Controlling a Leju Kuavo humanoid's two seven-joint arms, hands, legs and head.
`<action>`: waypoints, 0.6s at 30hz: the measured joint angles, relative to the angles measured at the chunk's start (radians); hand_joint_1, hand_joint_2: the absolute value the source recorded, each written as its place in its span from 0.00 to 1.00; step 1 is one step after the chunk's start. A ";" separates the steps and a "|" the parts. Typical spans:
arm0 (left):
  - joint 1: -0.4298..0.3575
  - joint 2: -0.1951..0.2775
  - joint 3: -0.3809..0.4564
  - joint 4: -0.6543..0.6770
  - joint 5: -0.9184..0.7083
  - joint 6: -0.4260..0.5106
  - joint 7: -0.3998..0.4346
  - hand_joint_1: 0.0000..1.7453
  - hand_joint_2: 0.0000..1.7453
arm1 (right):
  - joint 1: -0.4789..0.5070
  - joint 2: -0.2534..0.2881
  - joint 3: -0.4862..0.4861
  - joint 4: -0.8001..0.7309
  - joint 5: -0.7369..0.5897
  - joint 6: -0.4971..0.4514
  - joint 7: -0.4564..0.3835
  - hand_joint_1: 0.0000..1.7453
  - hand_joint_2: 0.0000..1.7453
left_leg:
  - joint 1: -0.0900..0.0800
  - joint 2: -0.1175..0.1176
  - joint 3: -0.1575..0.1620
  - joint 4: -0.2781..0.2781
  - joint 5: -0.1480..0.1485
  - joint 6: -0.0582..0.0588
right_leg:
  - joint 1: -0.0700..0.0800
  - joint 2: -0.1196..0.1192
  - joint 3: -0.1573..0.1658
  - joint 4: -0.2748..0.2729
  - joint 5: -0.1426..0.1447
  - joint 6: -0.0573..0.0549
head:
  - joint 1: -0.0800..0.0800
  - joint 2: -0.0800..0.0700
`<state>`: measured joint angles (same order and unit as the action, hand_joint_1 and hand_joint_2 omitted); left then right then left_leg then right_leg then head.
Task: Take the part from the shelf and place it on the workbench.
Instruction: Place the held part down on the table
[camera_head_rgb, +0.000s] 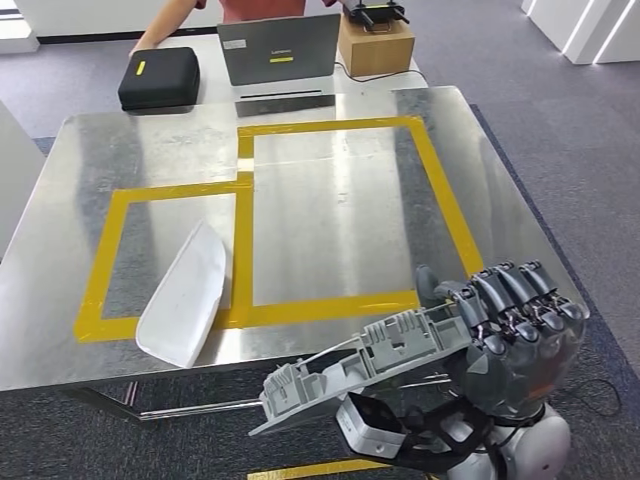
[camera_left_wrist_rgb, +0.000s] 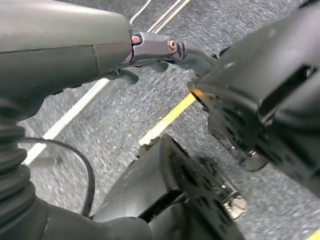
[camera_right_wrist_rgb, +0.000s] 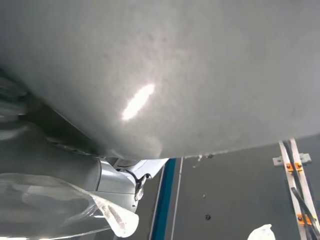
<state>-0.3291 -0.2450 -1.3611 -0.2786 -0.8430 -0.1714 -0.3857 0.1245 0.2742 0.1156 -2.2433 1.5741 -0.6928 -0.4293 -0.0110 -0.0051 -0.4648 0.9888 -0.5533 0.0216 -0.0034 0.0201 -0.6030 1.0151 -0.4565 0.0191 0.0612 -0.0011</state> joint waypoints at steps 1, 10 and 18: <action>-0.002 -0.001 -0.013 0.002 -0.005 0.001 -0.008 0.00 1.00 | -0.003 -0.001 0.003 0.003 0.000 0.000 0.001 1.00 1.00 | 0.000 0.000 0.000 0.000 0.000 0.000 | 0.000 0.000 0.000 0.000 0.000 0.000 | 0.000 0.000; -0.002 0.000 -0.069 0.019 -0.001 0.017 -0.040 0.00 1.00 | -0.006 -0.005 0.026 0.017 0.000 0.000 0.004 1.00 1.00 | 0.000 0.000 -0.001 0.000 0.000 0.000 | 0.000 0.000 0.000 0.000 0.000 0.000 | 0.000 0.000; 0.000 0.000 -0.068 0.027 0.039 0.007 -0.036 0.00 1.00 | -0.006 -0.006 0.027 0.020 0.000 0.000 -0.006 1.00 1.00 | 0.000 0.000 -0.001 0.000 0.000 0.000 | 0.000 0.000 0.000 0.000 0.000 0.000 | 0.000 0.000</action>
<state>-0.3295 -0.2449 -1.4292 -0.2511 -0.8041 -0.1641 -0.4220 0.1190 0.2686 0.1430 -2.2233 1.5739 -0.6928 -0.4353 -0.0112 -0.0051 -0.4654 0.9887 -0.5533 0.0216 -0.0037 0.0200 -0.6032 1.0152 -0.4565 0.0191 0.0612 -0.0011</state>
